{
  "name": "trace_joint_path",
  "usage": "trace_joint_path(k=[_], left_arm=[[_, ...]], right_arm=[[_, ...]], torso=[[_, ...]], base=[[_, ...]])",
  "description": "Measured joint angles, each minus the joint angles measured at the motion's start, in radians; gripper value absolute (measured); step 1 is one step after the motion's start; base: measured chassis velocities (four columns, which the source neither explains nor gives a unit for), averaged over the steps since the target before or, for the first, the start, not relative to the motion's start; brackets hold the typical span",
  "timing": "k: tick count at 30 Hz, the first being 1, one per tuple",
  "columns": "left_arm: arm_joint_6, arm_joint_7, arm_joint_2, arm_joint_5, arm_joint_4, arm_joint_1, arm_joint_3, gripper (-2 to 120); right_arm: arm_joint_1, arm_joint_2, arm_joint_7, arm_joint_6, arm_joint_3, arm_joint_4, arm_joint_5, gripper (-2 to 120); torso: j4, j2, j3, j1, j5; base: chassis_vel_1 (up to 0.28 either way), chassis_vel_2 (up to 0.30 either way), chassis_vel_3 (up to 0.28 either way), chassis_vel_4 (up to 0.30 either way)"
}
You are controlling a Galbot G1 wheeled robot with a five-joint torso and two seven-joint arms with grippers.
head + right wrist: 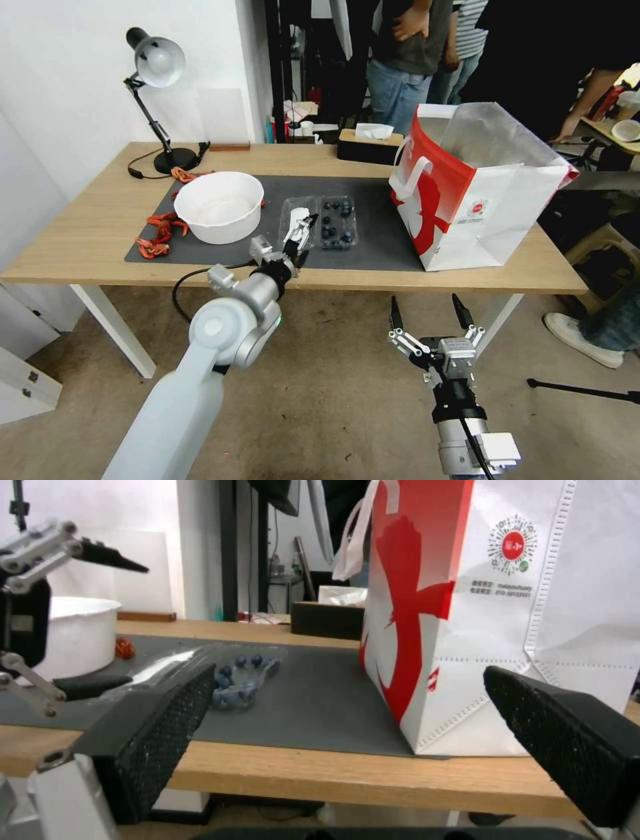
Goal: Close the takeout container lid, then place the container into the takeout bag.
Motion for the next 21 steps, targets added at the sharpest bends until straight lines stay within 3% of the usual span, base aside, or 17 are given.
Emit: trace_joint_path(k=[14,21], left_arm=[[-0.020,-0.021,-0.029,0.033,0.143,-0.079,0.025,100],[-0.031,-0.013,-0.025,0.047,0.178,-0.096,0.020,100]], right_arm=[[0.002,0.004,0.004,-0.001,0.012,0.000,0.002,100],[0.009,0.005,0.006,-0.002,0.012,-0.005,0.004,100]], torso=[[0.0000,0.000,0.000,0.000,0.0000],[0.0000,0.000,0.000,0.000,0.0000]], base=[[0.000,0.000,0.000,0.000],[0.000,0.000,0.000,0.000]])
